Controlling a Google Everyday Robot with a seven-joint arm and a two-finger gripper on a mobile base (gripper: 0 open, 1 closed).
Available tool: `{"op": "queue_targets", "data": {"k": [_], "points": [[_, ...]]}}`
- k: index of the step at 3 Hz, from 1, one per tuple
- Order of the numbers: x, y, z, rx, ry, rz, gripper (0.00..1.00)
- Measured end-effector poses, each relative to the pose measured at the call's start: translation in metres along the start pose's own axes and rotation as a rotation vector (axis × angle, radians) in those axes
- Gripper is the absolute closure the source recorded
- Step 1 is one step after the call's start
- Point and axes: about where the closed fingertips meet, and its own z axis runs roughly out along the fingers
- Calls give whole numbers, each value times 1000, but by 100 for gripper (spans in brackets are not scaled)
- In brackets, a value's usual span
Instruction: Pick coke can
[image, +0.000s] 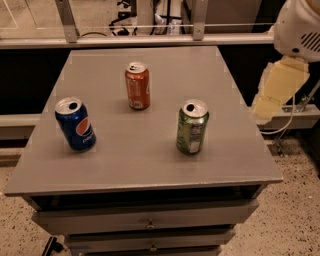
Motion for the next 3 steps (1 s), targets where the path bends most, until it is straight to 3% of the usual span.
{"op": "queue_targets", "data": {"k": [2,3], "points": [[-12,4,-8,11,-31,-25,0],[-40,9,-10,8,-68,-55,0]]}}
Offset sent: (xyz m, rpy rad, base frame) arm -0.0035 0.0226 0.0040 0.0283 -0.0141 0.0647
